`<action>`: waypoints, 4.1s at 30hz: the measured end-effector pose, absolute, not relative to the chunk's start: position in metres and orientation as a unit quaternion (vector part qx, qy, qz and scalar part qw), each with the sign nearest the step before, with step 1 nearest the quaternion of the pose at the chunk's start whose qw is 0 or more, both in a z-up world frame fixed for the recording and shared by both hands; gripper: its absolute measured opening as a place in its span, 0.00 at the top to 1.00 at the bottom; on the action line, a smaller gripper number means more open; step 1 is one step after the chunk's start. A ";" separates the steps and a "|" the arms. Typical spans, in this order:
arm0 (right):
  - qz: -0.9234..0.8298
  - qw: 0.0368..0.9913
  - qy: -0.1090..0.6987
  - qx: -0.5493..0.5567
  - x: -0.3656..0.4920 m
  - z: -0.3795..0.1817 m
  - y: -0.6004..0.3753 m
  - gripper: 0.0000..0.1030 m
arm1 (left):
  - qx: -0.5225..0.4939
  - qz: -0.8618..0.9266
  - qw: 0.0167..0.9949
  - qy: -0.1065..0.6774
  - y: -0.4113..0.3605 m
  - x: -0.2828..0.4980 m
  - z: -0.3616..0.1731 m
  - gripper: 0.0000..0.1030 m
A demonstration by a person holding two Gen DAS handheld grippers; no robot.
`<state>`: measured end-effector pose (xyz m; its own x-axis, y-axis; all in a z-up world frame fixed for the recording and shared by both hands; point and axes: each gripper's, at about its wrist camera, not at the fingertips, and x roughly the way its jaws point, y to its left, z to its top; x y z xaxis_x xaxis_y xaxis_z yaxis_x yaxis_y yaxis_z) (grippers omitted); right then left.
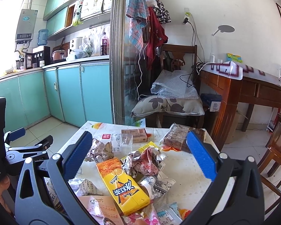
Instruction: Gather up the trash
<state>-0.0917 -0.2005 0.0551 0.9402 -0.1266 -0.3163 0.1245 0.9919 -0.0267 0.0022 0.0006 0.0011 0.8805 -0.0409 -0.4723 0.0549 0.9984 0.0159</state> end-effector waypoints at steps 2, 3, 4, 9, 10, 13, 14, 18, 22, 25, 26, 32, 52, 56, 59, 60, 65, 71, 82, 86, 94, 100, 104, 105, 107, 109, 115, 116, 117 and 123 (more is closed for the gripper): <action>-0.064 0.985 0.161 -0.004 -0.092 0.055 -0.200 0.03 | 0.016 -0.026 0.969 0.244 0.000 0.002 0.001 0.07; -0.064 0.985 0.160 -0.004 -0.092 0.055 -0.200 0.03 | 0.016 -0.026 0.969 0.244 0.000 0.002 0.000 0.07; -0.064 0.985 0.160 -0.004 -0.092 0.055 -0.200 0.03 | 0.015 -0.026 0.969 0.245 0.000 0.002 0.000 0.07; -0.060 0.985 0.163 -0.004 -0.092 0.054 -0.199 0.03 | 0.016 -0.025 0.969 0.246 0.001 0.001 -0.001 0.07; -0.059 0.985 0.165 -0.004 -0.091 0.053 -0.198 0.03 | 0.015 -0.025 0.969 0.246 0.001 0.001 -0.001 0.07; -0.057 0.984 0.168 -0.006 -0.090 0.052 -0.197 0.03 | 0.014 -0.025 0.968 0.248 0.001 0.002 -0.001 0.07; -0.057 0.984 0.168 -0.006 -0.090 0.052 -0.197 0.03 | 0.014 -0.025 0.968 0.249 0.001 0.003 -0.001 0.07; -0.057 0.984 0.168 -0.006 -0.090 0.052 -0.196 0.03 | 0.014 -0.028 0.968 0.249 0.002 0.002 0.000 0.07; -0.053 0.984 0.170 -0.018 -0.091 0.056 -0.196 0.03 | 0.016 -0.039 0.969 0.245 0.007 0.000 0.005 0.07; -0.032 0.975 0.217 -0.042 -0.082 0.060 -0.197 0.03 | 0.013 -0.063 0.966 0.251 0.014 -0.001 0.007 0.07; -0.016 0.969 0.242 -0.045 -0.077 0.059 -0.199 0.03 | 0.011 -0.074 0.964 0.256 0.017 -0.001 0.006 0.07; 0.065 0.922 0.381 -0.029 -0.050 0.028 -0.206 0.03 | -0.010 -0.138 0.946 0.293 0.038 -0.008 -0.008 0.07; 0.079 0.857 0.496 -0.116 -0.019 -0.030 -0.181 0.40 | 0.006 -0.258 0.891 0.373 0.016 -0.030 -0.054 0.13; 0.068 0.851 0.496 -0.155 -0.018 -0.036 -0.172 0.37 | 0.002 -0.262 0.885 0.385 0.013 -0.029 -0.062 0.18; 0.077 0.859 0.488 -0.136 -0.022 -0.028 -0.172 0.80 | 0.004 -0.264 0.881 0.392 0.012 -0.026 -0.068 0.47; 0.076 0.863 0.483 -0.128 -0.023 -0.025 -0.174 0.88 | 0.001 -0.269 0.878 0.396 0.013 -0.024 -0.069 0.55; 0.098 0.858 0.494 -0.097 -0.022 -0.022 -0.179 0.99 | -0.007 -0.275 0.873 0.402 0.014 -0.021 -0.071 0.61; 0.087 0.871 0.466 -0.129 -0.018 -0.012 -0.176 0.24 | 0.004 -0.267 0.882 0.389 0.016 -0.026 -0.066 0.58; 0.104 0.807 0.548 -0.194 0.019 -0.053 -0.172 0.39 | -0.008 -0.283 0.891 0.355 0.026 -0.030 -0.049 0.66; 0.111 0.823 0.527 -0.181 0.008 -0.036 -0.175 0.45 | -0.020 -0.271 0.904 0.331 0.040 -0.029 -0.033 0.66; 0.119 0.862 0.474 -0.134 -0.011 0.015 -0.184 0.47 | -0.058 -0.220 0.916 0.329 0.077 -0.011 -0.031 0.66; 0.132 0.896 0.418 -0.078 -0.024 0.055 -0.187 0.47 | -0.082 -0.152 0.924 0.341 0.115 0.008 -0.043 0.66; 0.159 0.905 0.389 -0.058 -0.024 0.076 -0.171 0.47 | -0.101 -0.101 0.923 0.358 0.142 0.020 -0.057 0.66; 0.171 0.906 0.383 -0.056 -0.022 0.079 -0.160 0.47 | -0.107 -0.091 0.920 0.365 0.148 0.024 -0.062 0.66; 0.194 0.903 0.380 -0.048 -0.016 0.079 -0.141 0.47 | -0.118 -0.076 0.916 0.375 0.157 0.028 -0.072 0.66; 0.218 0.896 0.384 -0.037 -0.004 0.073 -0.115 0.47 | -0.124 -0.064 0.913 0.383 0.164 0.032 -0.080 0.66; 0.269 0.860 0.433 -0.023 0.042 0.034 -0.037 0.47 | -0.127 -0.039 0.904 0.406 0.176 0.037 -0.101 0.66; 0.271 0.855 0.441 -0.026 0.049 0.026 -0.025 0.47 | -0.128 -0.035 0.902 0.411 0.178 0.039 -0.105 0.66; 0.273 0.851 0.447 -0.028 0.054 0.020 -0.016 0.47 | -0.130 -0.032 0.899 0.416 0.181 0.041 -0.109 0.66; 0.276 0.825 0.492 -0.021 0.083 -0.024 0.028 0.47 | -0.125 -0.032 0.890 0.437 0.180 0.049 -0.125 0.66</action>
<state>0.0834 0.0282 -0.0237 0.3632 0.4349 -0.8240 -0.4754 0.8471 0.2376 0.0491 0.1795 -0.1249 0.6160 -0.1666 -0.7699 -0.0526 0.9665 -0.2513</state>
